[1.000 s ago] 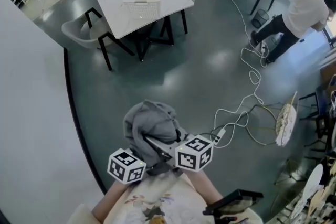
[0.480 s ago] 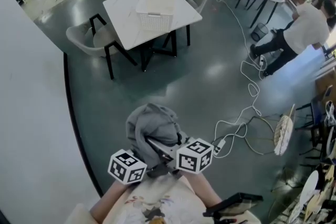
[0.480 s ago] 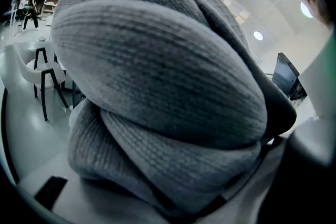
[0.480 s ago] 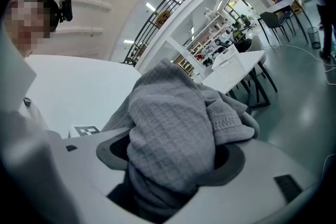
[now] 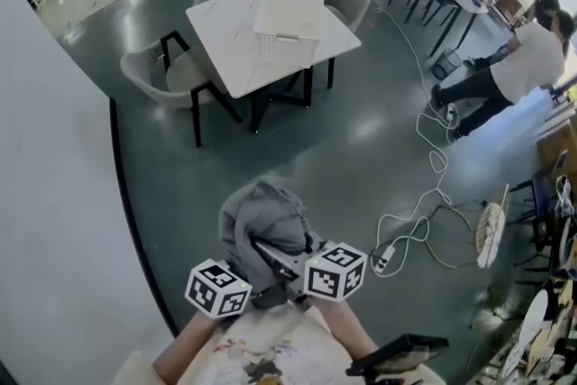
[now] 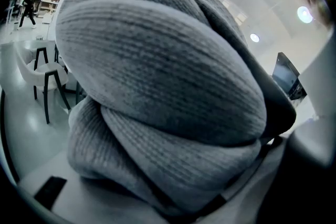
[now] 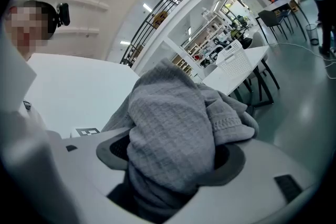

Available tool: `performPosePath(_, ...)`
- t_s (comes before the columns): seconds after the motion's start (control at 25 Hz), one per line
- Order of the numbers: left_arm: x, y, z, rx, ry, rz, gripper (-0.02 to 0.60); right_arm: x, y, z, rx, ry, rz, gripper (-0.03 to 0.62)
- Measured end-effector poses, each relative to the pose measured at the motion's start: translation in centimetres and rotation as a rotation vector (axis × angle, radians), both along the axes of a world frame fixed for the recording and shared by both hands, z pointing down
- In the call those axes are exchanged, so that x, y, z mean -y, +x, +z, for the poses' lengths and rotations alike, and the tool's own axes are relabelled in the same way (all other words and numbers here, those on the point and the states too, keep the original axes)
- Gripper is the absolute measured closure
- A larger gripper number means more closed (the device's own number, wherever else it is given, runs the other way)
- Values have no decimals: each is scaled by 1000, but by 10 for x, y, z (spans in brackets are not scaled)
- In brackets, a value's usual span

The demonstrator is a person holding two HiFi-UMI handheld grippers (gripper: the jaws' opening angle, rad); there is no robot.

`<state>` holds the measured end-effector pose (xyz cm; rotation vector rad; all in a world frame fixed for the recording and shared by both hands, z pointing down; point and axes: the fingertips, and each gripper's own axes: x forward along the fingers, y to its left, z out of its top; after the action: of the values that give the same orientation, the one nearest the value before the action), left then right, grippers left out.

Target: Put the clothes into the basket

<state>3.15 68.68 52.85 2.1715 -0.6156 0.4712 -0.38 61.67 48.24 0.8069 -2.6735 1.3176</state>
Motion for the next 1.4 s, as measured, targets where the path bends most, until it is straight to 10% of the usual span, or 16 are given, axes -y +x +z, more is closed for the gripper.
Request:
performPosePath(0.6, 41, -40, 17, -28, -19, 16, 302, 43, -40, 19, -16, -33, 15, 272)
performPosePath(1.4, 228, -4, 9, 6, -18, 7, 302, 230, -3, 11, 40, -47, 3, 272)
